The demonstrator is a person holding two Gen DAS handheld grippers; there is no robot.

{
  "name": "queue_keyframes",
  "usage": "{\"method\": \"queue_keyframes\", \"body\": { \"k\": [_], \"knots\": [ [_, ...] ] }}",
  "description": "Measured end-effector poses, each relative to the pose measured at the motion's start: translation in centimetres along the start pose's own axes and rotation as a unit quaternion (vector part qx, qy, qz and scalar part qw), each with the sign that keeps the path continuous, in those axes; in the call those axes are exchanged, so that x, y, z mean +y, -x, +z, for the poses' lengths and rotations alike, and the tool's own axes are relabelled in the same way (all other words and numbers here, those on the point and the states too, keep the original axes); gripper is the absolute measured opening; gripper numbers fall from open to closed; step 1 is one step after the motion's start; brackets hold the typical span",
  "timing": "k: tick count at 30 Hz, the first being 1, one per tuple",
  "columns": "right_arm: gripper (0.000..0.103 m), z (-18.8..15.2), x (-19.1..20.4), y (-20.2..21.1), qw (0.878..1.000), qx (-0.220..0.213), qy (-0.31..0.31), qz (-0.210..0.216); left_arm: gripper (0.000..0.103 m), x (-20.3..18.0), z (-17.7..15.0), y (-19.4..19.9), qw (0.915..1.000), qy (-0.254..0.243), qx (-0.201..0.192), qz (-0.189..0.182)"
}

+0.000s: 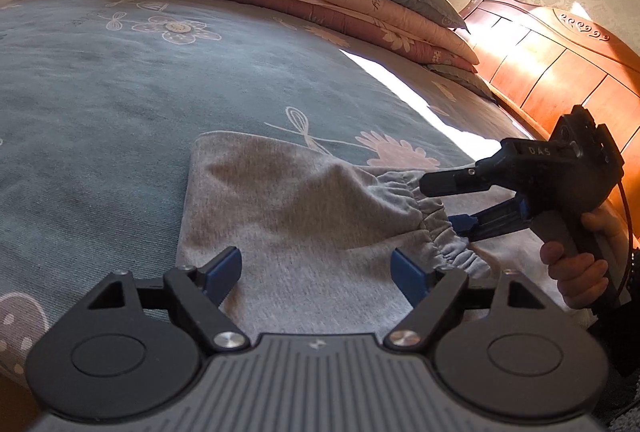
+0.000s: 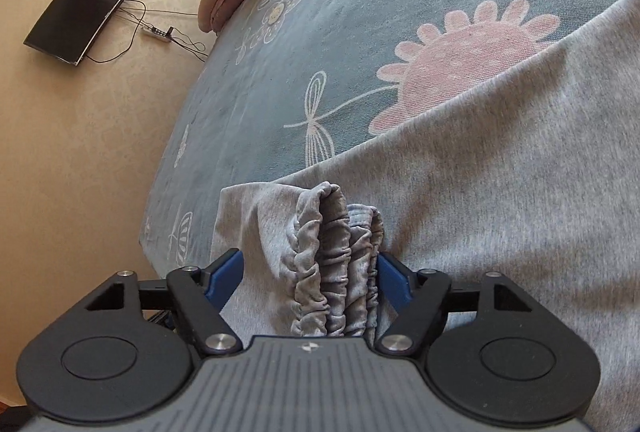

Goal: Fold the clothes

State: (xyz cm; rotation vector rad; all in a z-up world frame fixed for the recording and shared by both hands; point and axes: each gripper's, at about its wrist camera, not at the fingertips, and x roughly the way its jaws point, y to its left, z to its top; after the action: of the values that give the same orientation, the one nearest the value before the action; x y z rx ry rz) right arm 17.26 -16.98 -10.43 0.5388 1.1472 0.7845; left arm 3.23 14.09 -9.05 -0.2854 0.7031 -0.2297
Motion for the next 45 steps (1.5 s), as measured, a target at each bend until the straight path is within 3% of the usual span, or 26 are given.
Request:
{"method": "queue_keyframes", "body": {
  "k": [3, 8, 16, 17, 20, 23, 28, 29, 31, 32, 35, 41, 43, 45],
  "knots": [
    [0.037, -0.4, 0.3, 0.4, 0.999, -0.005, 0.022, -0.038, 0.082, -0.1, -0.2, 0.3, 1.0000, 0.001, 0.000, 0.003],
    [0.027, -0.9, 0.5, 2.2, 0.999, -0.025, 0.011, -0.034, 0.082, -0.1, 0.0, 0.7, 1.0000, 0.001, -0.003, 0.005],
    [0.026, -2.1, 0.6, 3.1, 0.999, -0.026, 0.000, -0.034, 0.083, 0.0, 0.2, -0.2, 1.0000, -0.003, 0.005, 0.000],
    [0.030, -2.2, 0.1, 3.0, 0.999, -0.027, -0.010, -0.038, 0.083, 0.1, 0.2, -0.5, 0.9999, 0.000, 0.010, -0.001],
    [0.057, -2.5, -1.2, 3.0, 0.998, -0.037, -0.035, -0.044, 0.083, 0.3, 0.0, -1.0, 0.9999, 0.001, 0.016, 0.005],
    [0.067, -2.4, -1.8, 2.9, 0.998, -0.038, -0.042, -0.027, 0.083, 0.4, -0.2, -1.0, 0.9999, 0.005, 0.015, -0.002],
    [0.070, -1.7, -1.5, 1.2, 0.999, -0.024, -0.031, -0.001, 0.083, 0.7, -0.3, -1.2, 0.9998, 0.012, 0.018, -0.003],
    [0.070, -1.6, -1.2, 1.0, 0.999, -0.024, -0.025, -0.003, 0.083, 0.6, -0.3, -1.3, 0.9998, 0.012, 0.019, -0.002],
    [0.060, -1.4, -0.8, 0.7, 1.000, -0.023, -0.012, -0.011, 0.083, 0.5, -0.3, -1.4, 0.9997, 0.011, 0.020, -0.001],
    [0.036, -1.4, -0.6, 0.7, 0.999, -0.022, -0.004, -0.027, 0.083, 0.5, -0.2, -1.4, 0.9997, 0.011, 0.020, -0.002],
    [0.027, -1.9, -0.4, 1.6, 0.999, -0.029, -0.007, -0.021, 0.083, 0.3, 0.0, -1.4, 0.9997, 0.010, 0.020, -0.005],
    [0.027, -2.4, 0.7, 2.9, 0.998, -0.039, 0.010, -0.051, 0.086, -0.5, 0.3, -1.8, 0.9995, -0.008, 0.024, -0.019],
    [0.037, -2.4, -0.2, 2.1, 0.997, -0.029, -0.006, -0.069, 0.087, -0.3, 0.1, -2.5, 0.9992, -0.004, 0.034, -0.018],
    [0.039, -2.6, -0.7, 2.2, 0.997, -0.037, -0.016, -0.066, 0.087, -0.2, -0.1, -2.7, 0.9993, -0.004, 0.034, -0.015]
  ]
}}
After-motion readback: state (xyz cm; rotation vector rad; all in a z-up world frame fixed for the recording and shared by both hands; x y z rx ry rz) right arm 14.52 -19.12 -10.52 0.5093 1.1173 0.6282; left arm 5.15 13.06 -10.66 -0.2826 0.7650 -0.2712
